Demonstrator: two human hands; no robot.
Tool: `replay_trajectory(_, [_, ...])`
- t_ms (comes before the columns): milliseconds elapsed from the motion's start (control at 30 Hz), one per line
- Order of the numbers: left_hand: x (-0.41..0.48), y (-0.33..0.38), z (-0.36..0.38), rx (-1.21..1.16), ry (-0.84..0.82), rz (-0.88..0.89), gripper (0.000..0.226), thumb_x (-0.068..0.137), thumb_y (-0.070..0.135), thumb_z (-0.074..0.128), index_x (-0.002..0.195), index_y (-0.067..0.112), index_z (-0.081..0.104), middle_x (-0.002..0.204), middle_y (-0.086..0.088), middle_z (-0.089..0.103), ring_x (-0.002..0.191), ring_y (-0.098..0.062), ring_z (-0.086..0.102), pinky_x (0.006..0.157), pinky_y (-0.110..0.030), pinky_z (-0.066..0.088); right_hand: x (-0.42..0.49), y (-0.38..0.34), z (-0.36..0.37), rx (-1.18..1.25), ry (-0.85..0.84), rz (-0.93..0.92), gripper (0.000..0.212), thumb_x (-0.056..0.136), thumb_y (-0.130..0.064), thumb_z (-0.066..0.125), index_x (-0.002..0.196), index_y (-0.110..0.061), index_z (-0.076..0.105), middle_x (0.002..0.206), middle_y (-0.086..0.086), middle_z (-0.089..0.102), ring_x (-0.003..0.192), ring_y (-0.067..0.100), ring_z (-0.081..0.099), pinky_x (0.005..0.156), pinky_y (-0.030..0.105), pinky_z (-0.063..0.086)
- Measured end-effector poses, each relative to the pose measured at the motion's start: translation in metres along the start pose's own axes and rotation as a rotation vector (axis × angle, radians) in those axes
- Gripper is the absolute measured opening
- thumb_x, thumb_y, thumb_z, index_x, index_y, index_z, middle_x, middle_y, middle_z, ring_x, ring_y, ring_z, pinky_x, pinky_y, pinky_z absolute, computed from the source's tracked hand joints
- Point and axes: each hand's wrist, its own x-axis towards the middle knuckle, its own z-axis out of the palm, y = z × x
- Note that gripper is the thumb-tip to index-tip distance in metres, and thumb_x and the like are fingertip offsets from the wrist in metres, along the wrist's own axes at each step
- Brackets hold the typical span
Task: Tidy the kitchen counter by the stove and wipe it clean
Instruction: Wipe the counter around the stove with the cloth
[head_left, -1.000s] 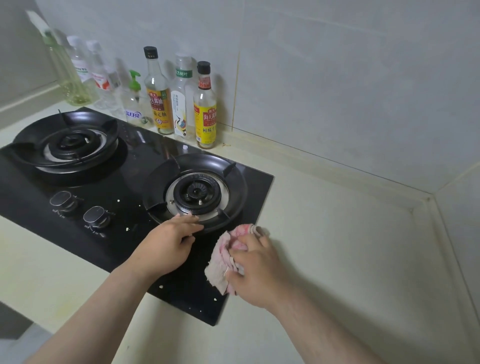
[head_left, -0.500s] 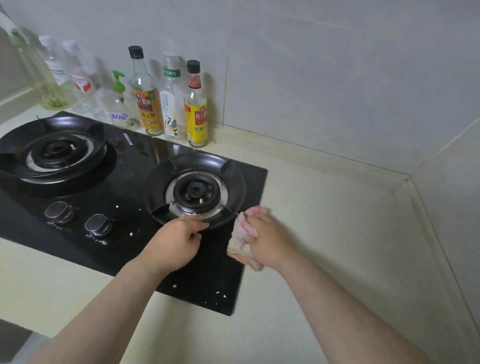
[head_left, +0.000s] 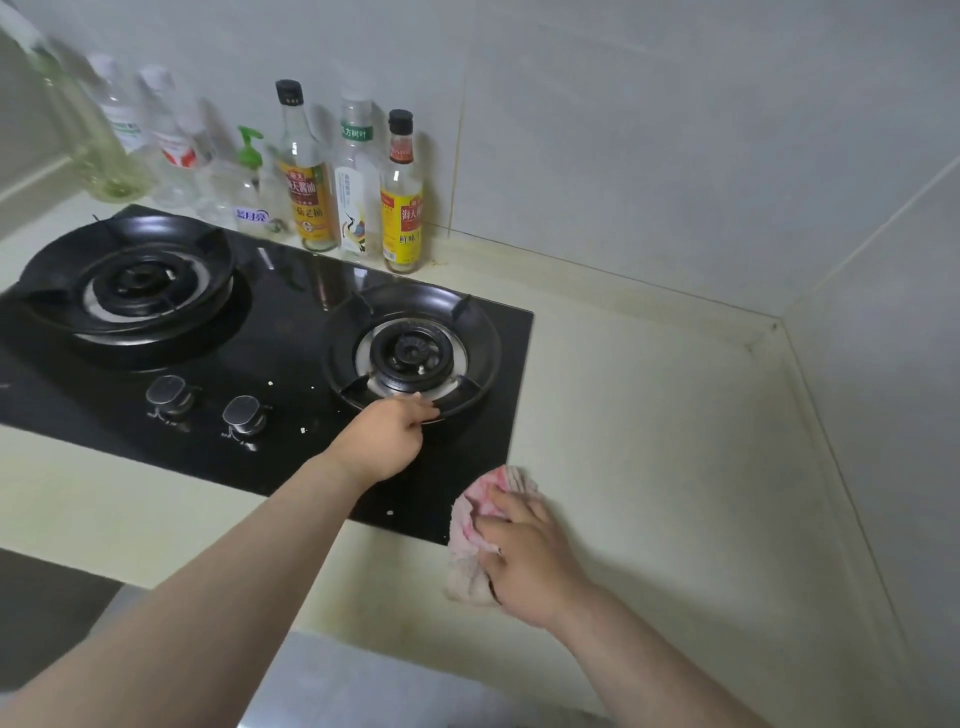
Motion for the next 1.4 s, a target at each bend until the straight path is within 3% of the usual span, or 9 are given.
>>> replay_trajectory(200, [0.0,0.006,-0.004,-0.05,-0.013,-0.054,0.043,0.092,0.005,0.048,0.129,0.02,0.062,0.141,0.0,0.054,0.135,-0.019,0.044,0.118,-0.033,0.026,-0.023,-0.007,0.009,-0.005,-0.056,0.023,0.053,0.082,-0.039,0.04,0.131,-0.035,0.059,0.156,-0.004,0.032,0.142,0.026,0.026,0.113,0.023,0.016])
replay_trajectory(400, [0.001,0.004,-0.003,-0.048,-0.022,-0.052,0.047,0.091,0.004,0.046,0.131,0.022,0.06,0.144,0.0,0.052,0.137,-0.019,0.041,0.118,-0.032,0.026,-0.014,-0.005,0.0,0.047,0.016,0.019,0.056,0.084,-0.017,0.069,0.137,-0.029,0.055,0.152,-0.005,0.035,0.138,0.02,0.027,0.113,0.019,0.014])
replay_trajectory(567, [-0.012,0.01,-0.002,0.04,-0.023,0.014,0.047,0.095,0.007,0.041,0.139,0.019,0.052,0.148,-0.003,0.046,0.14,-0.022,0.037,0.117,-0.031,0.025,-0.027,-0.009,0.02,0.053,0.04,0.037,0.047,0.092,-0.014,0.054,0.135,-0.034,0.056,0.153,-0.008,0.034,0.139,0.023,0.023,0.116,0.031,0.019])
replay_trajectory(733, [-0.058,0.019,0.001,-0.024,0.039,0.047,0.045,0.098,0.008,0.041,0.141,0.021,0.05,0.151,0.0,0.042,0.143,-0.014,0.033,0.117,-0.03,0.027,-0.052,-0.015,0.034,0.004,0.019,-0.016,0.044,0.093,-0.016,0.052,0.133,-0.034,0.058,0.147,-0.012,0.037,0.134,0.019,0.026,0.115,0.028,0.019])
replay_trajectory(867, [-0.109,0.032,0.004,-0.118,0.088,0.021,0.041,0.099,0.007,0.043,0.138,0.015,0.053,0.146,0.001,0.048,0.142,-0.01,0.031,0.115,-0.02,0.017,-0.067,-0.02,0.037,-0.018,-0.005,-0.051,0.042,0.094,-0.022,0.053,0.134,-0.034,0.056,0.148,-0.011,0.037,0.135,0.021,0.026,0.11,0.024,0.017])
replay_trajectory(1133, [-0.221,0.016,0.03,-0.201,0.312,-0.156,0.02,0.095,0.016,0.056,0.108,0.015,0.071,0.108,0.007,0.064,0.106,-0.014,0.058,0.086,-0.02,0.038,-0.109,-0.024,0.057,0.01,-0.037,-0.165,0.044,0.094,-0.014,0.045,0.13,-0.032,0.06,0.15,-0.012,0.038,0.136,0.021,0.027,0.103,0.014,0.011])
replay_trajectory(1233, [-0.247,-0.001,0.054,-0.239,0.382,-0.296,0.015,0.094,0.018,0.057,0.103,0.018,0.07,0.102,0.009,0.064,0.103,-0.014,0.059,0.079,-0.018,0.039,-0.126,-0.016,0.054,0.041,0.011,-0.186,0.042,0.091,-0.019,0.04,0.122,-0.03,0.066,0.146,-0.012,0.044,0.128,0.023,0.038,0.104,0.017,0.021])
replay_trajectory(1300, [-0.256,-0.012,0.073,-0.267,0.353,-0.407,0.028,0.094,0.025,0.059,0.12,0.016,0.063,0.116,0.005,0.062,0.115,-0.018,0.057,0.089,-0.026,0.043,-0.131,-0.009,0.047,0.03,0.086,-0.197,0.038,0.093,-0.016,0.042,0.121,-0.028,0.065,0.146,-0.018,0.04,0.12,0.02,0.04,0.101,0.019,0.027])
replay_trajectory(1400, [-0.253,-0.024,0.094,-0.295,0.265,-0.542,0.075,0.09,0.04,0.063,0.15,0.011,0.03,0.152,-0.004,0.037,0.138,-0.021,0.037,0.112,-0.038,0.035,-0.119,0.001,0.039,0.021,0.196,-0.205,0.038,0.094,-0.01,0.049,0.121,-0.029,0.066,0.14,-0.027,0.032,0.116,0.016,0.04,0.102,0.019,0.029])
